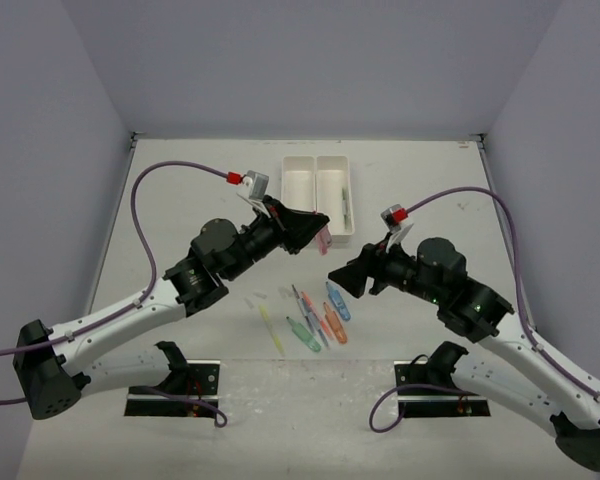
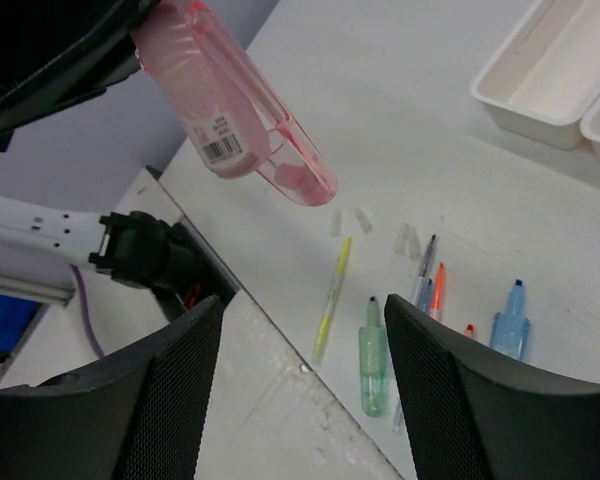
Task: Sort the stationery into containers
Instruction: Close the pen cap on the pen.
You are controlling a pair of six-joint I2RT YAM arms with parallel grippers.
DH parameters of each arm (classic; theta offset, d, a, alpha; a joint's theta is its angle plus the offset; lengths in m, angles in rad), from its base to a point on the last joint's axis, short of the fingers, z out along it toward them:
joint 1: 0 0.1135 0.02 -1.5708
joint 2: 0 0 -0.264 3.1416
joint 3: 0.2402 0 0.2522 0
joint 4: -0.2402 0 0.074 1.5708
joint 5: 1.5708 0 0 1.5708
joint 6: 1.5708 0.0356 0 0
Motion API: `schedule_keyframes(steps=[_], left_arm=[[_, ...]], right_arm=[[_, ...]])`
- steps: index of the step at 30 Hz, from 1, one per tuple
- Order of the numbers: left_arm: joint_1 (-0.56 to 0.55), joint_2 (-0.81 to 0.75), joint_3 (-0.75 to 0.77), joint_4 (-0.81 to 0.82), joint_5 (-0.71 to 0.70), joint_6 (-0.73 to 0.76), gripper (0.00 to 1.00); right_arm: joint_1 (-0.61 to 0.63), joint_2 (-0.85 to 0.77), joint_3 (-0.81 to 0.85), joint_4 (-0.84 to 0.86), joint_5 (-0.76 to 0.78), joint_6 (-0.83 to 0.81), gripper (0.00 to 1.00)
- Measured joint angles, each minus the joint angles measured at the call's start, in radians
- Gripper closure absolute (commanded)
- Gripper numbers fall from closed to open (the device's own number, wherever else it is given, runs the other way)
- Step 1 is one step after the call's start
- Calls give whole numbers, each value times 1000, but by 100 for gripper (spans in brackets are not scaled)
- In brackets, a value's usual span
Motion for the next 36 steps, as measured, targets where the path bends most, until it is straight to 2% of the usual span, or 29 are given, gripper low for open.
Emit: schedule_keyframes(steps=[6, 10, 13, 17, 24, 28, 29, 30, 33, 34, 35, 36], left_arm=[[0, 5, -6, 45, 79, -10, 100], [0, 14, -19, 85, 128, -29, 100], [0, 28, -20, 98, 155, -41, 100], [0, 57, -20, 130, 201, -57, 100], [0, 89, -20, 146, 259, -95, 100], [5, 89, -20, 147, 263, -108, 100], [6, 89, -20, 146, 262, -110, 100], [8, 89, -20, 145, 260, -115, 100], [16, 89, -20, 144, 247, -123, 99], [16, 89, -20, 141, 241, -122, 92], [16, 89, -19, 135, 239, -120, 72], [16, 89, -16, 124, 236, -116, 61]], right_arm=[[-188, 24, 0, 106, -286, 120, 43], [-210, 55, 0, 207, -422, 193, 46], [-210, 69, 0, 250, -474, 222, 47], [-211, 89, 1, 291, -509, 243, 53], [-222, 107, 18, 291, -477, 236, 62], [-227, 117, 27, 290, -451, 216, 76], [-229, 119, 28, 291, -451, 212, 91], [-228, 119, 28, 291, -452, 203, 98], [-223, 117, 28, 293, -456, 170, 100], [-223, 117, 28, 292, -456, 160, 100], [-223, 117, 28, 289, -455, 150, 100], [-223, 117, 28, 286, -455, 139, 100]])
